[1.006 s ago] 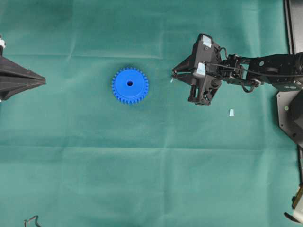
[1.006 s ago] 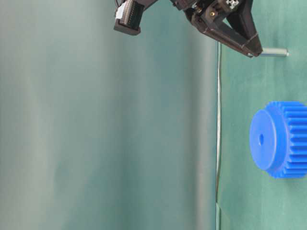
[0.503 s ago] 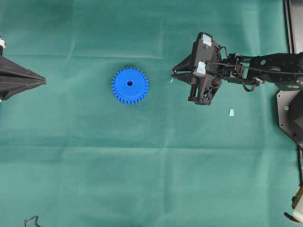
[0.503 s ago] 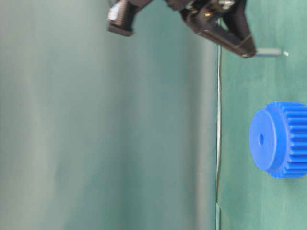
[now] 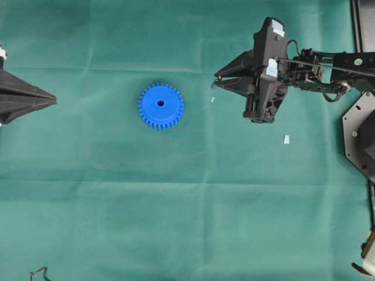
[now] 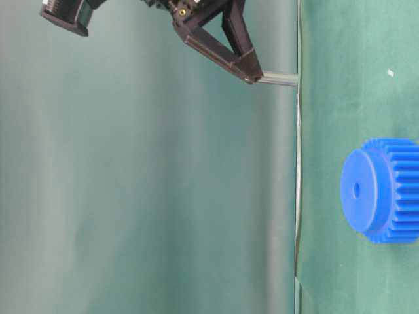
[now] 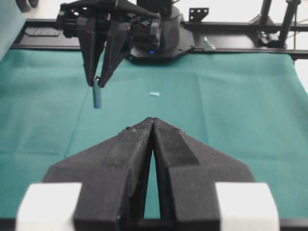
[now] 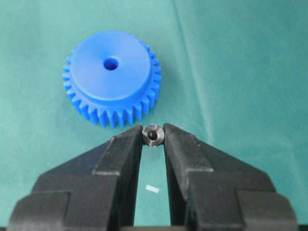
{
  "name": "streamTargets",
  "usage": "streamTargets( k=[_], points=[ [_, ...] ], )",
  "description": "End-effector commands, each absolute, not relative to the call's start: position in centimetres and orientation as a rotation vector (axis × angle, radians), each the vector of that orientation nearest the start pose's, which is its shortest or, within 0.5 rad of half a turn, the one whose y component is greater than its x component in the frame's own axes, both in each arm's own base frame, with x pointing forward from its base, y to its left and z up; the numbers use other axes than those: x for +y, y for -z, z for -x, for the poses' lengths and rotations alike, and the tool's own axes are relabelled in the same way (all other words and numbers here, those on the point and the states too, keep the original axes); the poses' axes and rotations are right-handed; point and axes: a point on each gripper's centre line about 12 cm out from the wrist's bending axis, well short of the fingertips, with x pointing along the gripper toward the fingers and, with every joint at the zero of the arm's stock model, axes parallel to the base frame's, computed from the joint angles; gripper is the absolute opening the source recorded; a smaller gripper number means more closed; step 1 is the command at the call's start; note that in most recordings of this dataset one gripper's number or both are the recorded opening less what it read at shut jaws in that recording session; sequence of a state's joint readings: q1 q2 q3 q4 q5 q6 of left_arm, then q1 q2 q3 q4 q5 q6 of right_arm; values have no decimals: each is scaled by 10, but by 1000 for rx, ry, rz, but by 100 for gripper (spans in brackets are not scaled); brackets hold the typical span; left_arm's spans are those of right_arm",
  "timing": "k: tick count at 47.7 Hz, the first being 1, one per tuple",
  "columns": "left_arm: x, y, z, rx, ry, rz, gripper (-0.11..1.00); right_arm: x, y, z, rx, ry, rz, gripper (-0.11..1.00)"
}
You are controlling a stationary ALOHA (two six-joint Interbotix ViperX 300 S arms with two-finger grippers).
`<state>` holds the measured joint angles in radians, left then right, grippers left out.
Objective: Insert the shaft into the center hole of the gear.
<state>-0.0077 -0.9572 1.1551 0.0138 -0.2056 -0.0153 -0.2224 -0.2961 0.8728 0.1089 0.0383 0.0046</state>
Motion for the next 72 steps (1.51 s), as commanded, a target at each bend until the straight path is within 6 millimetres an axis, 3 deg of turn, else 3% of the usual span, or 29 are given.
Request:
streamTargets(
  k=[1,12,30,39,59,72],
  points=[
    [-2,-301,-204,-32,12,2,0,-70,-214,-314,559,244,-176,18],
    [-2,-301,-204,-32,13,2,0,-65,-220,-329,546,221,-170,18],
    [-2,-301,-204,-32,13,4,0,-62,-224,-392,582,176,-155,18],
    [-2,-301,-204,-32,13,10,0,-63,-226,-414,592,168,-149,18],
    [-2,-301,-204,-32,13,8,0,-63,-218,-417,605,169,-156,18],
    [-2,-301,-204,-32,13,10,0,-62,-187,-426,629,174,-164,18]
  ],
)
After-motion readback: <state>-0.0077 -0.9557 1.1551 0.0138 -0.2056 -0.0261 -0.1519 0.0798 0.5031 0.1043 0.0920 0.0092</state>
